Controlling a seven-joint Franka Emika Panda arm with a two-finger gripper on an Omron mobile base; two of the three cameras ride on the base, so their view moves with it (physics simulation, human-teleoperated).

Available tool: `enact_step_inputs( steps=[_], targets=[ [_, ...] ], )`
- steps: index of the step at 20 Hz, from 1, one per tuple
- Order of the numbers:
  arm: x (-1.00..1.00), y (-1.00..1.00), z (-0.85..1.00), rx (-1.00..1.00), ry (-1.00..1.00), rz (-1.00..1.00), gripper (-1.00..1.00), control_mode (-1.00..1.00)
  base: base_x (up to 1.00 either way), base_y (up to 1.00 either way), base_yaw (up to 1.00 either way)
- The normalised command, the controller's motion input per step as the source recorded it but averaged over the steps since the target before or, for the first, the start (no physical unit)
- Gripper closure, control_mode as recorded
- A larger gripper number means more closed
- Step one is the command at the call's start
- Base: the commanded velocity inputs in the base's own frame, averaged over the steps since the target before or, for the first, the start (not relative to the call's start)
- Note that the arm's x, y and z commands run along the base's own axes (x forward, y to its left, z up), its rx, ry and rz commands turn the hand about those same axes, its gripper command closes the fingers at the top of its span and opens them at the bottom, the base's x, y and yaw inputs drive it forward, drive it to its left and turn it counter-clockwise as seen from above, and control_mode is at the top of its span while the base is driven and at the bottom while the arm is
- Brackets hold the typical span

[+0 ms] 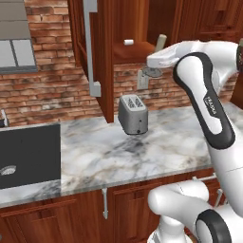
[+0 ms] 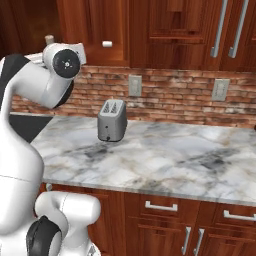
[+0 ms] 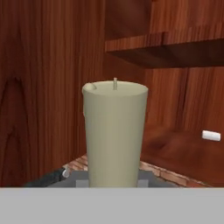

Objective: Pick the candle and jar from the dining table and place them in the open cabinet. Close the cabinet after placing the objects.

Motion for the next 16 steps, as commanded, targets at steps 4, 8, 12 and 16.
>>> enact_step_inputs(
  steps=[4,8,12,16],
  targets=[
    [0.56,-0.01,0.1,-0.02,0.16,-0.02,1.0,-1.0,0.0,0.0,0.0],
    [0.46,0.0,0.01,-0.02,0.15,-0.01,1.0,-1.0,0.0,0.0,0.0],
    [0.41,0.0,0.0,0.0,0.02,0.0,1.0,-1.0,0.0,0.0,0.0],
    [0.32,0.0,0.0,0.0,-0.03,0.0,1.0,-1.0,0.0,0.0,0.0]
  ],
)
